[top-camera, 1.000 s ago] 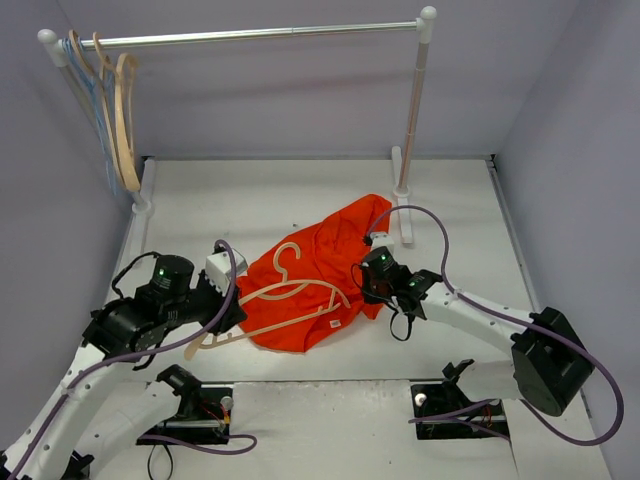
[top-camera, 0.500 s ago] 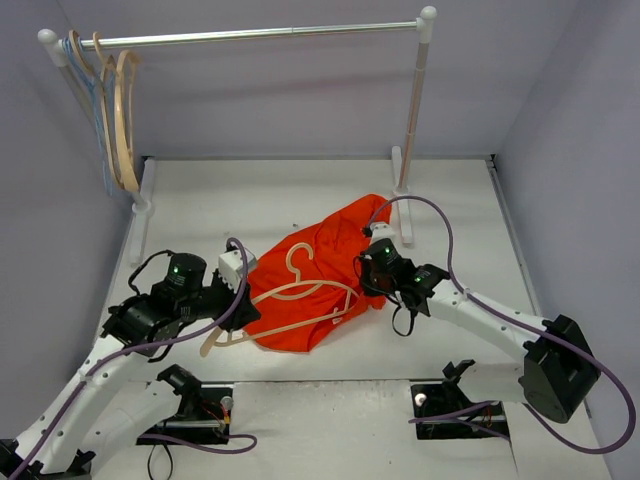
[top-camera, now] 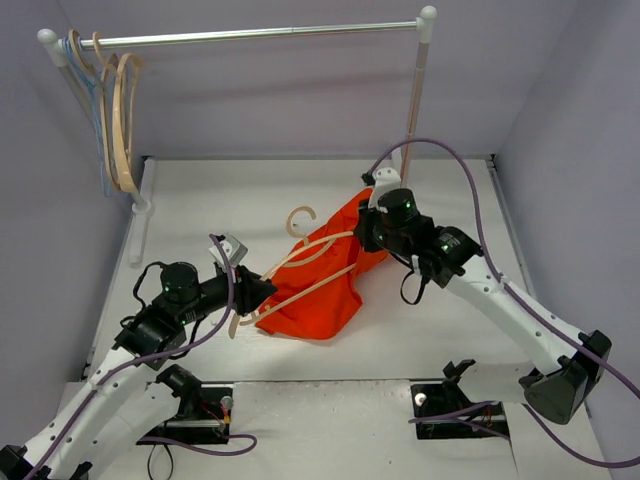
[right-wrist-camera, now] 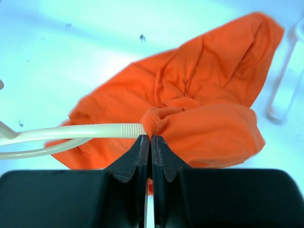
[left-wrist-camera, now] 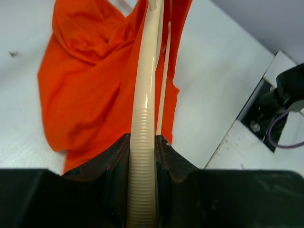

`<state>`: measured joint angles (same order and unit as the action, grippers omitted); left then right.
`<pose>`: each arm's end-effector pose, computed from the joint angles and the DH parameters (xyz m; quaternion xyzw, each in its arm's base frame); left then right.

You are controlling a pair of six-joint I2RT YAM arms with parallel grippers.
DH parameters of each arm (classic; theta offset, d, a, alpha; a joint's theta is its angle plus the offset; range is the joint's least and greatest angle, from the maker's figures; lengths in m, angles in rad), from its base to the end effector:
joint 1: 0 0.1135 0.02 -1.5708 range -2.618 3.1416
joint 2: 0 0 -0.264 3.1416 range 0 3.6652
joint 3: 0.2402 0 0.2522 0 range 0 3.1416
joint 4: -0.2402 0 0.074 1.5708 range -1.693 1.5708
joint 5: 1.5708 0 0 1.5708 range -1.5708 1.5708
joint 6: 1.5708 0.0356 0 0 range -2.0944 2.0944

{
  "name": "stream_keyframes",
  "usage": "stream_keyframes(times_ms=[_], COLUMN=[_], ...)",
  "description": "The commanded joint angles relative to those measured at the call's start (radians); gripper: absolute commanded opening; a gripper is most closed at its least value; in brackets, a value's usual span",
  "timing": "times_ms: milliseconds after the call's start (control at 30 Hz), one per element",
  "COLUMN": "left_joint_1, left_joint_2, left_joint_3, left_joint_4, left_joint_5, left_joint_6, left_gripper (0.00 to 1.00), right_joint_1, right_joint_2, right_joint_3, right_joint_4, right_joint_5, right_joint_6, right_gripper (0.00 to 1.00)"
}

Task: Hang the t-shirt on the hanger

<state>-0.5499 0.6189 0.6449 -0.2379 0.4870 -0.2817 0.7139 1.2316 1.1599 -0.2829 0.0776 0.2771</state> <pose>0.1204 -0.0933 0.3108 0.2511 0.7279 -0.4179 0.4821 0.2161 0.1835 0.3667 -0.1561 0.8054 0.2434 0.5174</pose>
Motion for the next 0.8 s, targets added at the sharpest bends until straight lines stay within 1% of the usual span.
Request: stream_keyframes(times_ms=[0, 100, 133, 167, 200, 367, 433, 567, 633, 767], left_joint_1=[-0.005, -0.005, -0.005, -0.005, -0.005, -0.005, -0.005, -0.005, -0.005, -0.005], left_joint_2=[-0.033, -0.036, -0.042, -0.042, -0.044, -0.044, -0.048, -0.079, -0.096, -0.119], left_joint_3=[0.032, 0.051, 0.047, 0.047, 0.029, -0.021, -0.019, 0.005, 0.012, 0.007], left_joint_4=[0.311, 0.347, 0.4, 0.4, 0.448, 0.577, 0.572, 0.487, 0.463, 0.448], left_joint_5=[0.005, 0.005, 0.002, 0.002, -0.004, -0.044, -0.06, -0.087, -0.094, -0.102], left_joint_6=[-0.045, -0.033, -0.025, -0.025, -0.028, -0.014, -0.001, 0.055, 0.068, 0.076], left_gripper=[0.0, 0.0, 0.0, 0.0, 0.0, 0.0, 0.0, 0.0, 0.0, 0.0], right_joint_1=[-0.004, -0.002, -0.004, -0.004, -0.004, -0.004, -0.011, -0.066, -0.096, -0.099], right_joint_2=[0.014, 0.052, 0.081, 0.081, 0.092, 0.175, 0.186, 0.186, 0.18, 0.177], right_joint_3=[0.198, 0.311, 0.399, 0.4, 0.441, 0.52, 0.529, 0.529, 0.531, 0.546], right_joint_4=[-0.067, -0.119, -0.136, -0.136, -0.142, -0.22, -0.249, -0.297, -0.312, -0.305], right_joint_5=[0.017, 0.028, 0.008, 0.008, 0.005, 0.08, 0.157, 0.211, 0.208, 0.14], right_joint_6=[-0.071, -0.102, -0.116, -0.116, -0.116, -0.098, -0.095, -0.07, -0.061, -0.05], right_gripper=[0.02, 0.02, 0.04, 0.04, 0.04, 0.06, 0.06, 0.05, 0.05, 0.07])
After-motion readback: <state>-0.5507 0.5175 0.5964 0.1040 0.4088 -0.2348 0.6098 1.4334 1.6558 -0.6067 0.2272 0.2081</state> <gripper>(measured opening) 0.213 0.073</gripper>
